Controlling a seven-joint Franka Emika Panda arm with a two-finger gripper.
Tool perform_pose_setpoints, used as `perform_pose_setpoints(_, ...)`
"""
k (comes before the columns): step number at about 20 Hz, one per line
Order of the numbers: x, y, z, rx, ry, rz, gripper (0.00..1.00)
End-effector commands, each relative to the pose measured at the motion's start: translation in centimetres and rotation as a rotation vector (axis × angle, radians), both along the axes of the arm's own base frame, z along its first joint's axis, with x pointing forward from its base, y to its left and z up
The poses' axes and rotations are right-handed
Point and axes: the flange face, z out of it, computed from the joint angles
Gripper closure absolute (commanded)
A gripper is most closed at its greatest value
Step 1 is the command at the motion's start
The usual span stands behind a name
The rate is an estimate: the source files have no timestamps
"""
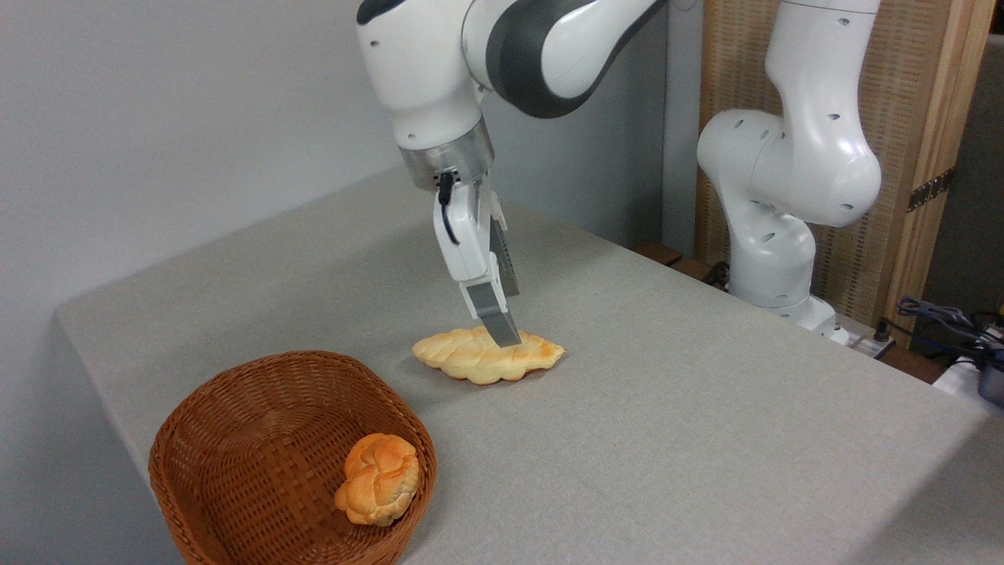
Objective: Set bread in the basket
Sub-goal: 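Move the gripper over the long golden bread roll and lower it, then close the gripper fingers around the middle of the bread roll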
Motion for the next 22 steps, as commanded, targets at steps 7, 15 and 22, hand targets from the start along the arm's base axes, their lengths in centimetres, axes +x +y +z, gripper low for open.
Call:
perform_pose_setpoints(7,2.4,-1.8,-4.4,0.054,-0.018,-0.097,0.0)
perform_pose_setpoints(15,2.5,-1.9,-5.0,0.057,-0.01,-0.087,0.36)
perform_pose_setpoints(22,2.4,-2.0,-4.9,0.058,-0.002,-0.089,0.58)
